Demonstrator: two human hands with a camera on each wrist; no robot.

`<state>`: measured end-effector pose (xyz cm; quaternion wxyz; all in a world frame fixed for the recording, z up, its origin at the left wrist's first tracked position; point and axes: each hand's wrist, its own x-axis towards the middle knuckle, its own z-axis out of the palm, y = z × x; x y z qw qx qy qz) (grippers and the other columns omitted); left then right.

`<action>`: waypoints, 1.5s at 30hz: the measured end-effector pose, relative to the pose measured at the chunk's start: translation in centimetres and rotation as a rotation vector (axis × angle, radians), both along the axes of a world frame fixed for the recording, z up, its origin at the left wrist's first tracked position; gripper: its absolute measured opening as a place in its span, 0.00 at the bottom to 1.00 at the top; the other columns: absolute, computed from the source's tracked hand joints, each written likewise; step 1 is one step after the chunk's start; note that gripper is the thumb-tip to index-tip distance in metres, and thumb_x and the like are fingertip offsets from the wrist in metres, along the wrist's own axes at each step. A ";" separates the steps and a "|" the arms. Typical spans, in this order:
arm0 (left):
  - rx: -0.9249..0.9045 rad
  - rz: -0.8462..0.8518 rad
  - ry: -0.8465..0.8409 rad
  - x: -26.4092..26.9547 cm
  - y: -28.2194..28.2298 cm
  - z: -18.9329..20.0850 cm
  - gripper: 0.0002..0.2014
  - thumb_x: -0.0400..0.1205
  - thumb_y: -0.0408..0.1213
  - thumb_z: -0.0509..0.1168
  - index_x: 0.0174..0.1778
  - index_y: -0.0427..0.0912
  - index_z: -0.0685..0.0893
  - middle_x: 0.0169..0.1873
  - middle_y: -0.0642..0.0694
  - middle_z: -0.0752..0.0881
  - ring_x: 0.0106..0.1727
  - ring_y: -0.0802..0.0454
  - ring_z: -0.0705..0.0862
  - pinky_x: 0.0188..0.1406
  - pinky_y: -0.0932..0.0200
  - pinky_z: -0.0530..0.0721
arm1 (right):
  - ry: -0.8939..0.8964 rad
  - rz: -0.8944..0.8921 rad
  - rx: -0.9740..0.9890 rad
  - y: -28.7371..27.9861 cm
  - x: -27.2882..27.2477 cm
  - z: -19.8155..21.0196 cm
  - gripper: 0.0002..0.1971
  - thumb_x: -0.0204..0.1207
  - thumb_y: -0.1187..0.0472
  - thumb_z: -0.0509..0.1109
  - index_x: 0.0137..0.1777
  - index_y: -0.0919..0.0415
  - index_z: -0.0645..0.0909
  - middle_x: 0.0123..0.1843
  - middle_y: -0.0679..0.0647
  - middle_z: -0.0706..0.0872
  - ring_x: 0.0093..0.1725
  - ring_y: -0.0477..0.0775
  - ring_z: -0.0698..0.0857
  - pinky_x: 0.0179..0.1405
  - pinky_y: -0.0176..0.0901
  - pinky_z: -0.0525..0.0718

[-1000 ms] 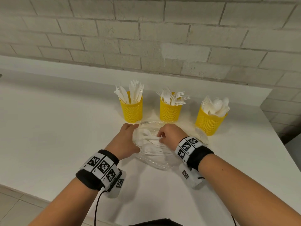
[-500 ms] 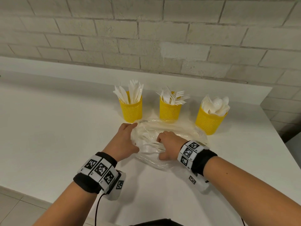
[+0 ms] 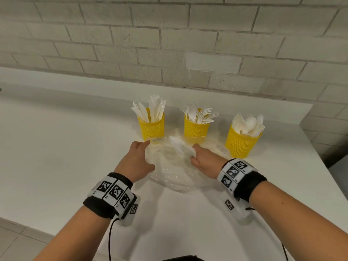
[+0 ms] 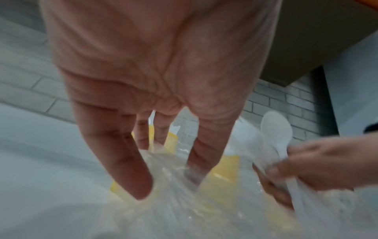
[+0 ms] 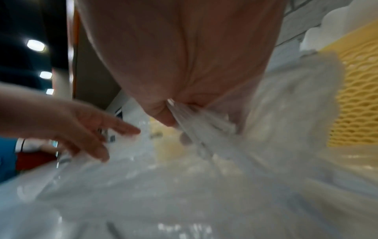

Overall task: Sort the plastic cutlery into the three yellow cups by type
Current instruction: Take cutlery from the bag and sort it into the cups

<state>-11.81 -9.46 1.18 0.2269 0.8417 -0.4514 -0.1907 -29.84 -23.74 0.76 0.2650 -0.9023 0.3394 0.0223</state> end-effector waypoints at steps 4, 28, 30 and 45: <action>-0.065 0.025 -0.355 -0.9 0.1 0.9 0.31 0.75 0.51 0.70 0.75 0.53 0.70 0.69 0.44 0.65 0.70 0.44 0.68 0.60 0.49 0.80 | -0.325 -0.046 0.102 0.4 -0.2 2.7 0.21 0.86 0.51 0.51 0.71 0.66 0.67 0.54 0.55 0.77 0.45 0.46 0.80 0.51 0.44 0.75; -0.465 -0.399 0.514 -5.0 -5.2 2.9 0.06 0.83 0.22 0.54 0.51 0.32 0.74 0.32 0.45 0.80 0.31 0.59 0.82 0.35 0.61 0.80 | -0.761 -0.208 0.603 3.2 2.7 4.5 0.16 0.82 0.52 0.64 0.58 0.66 0.76 0.34 0.54 0.78 0.23 0.42 0.79 0.23 0.34 0.76; -0.439 -0.383 0.540 -4.6 -5.2 2.0 0.09 0.84 0.24 0.54 0.60 0.32 0.71 0.35 0.45 0.79 0.32 0.60 0.80 0.38 0.61 0.80 | -0.800 -0.190 0.564 3.0 2.5 4.6 0.17 0.79 0.54 0.68 0.56 0.70 0.77 0.34 0.62 0.80 0.28 0.56 0.79 0.27 0.45 0.78; -0.266 -0.361 0.501 -3.7 -5.8 -1.1 0.17 0.78 0.38 0.69 0.61 0.44 0.76 0.48 0.49 0.85 0.48 0.57 0.84 0.54 0.58 0.82 | -0.881 -0.210 0.473 2.8 1.8 4.9 0.13 0.84 0.55 0.59 0.61 0.55 0.81 0.60 0.47 0.84 0.59 0.42 0.81 0.60 0.35 0.76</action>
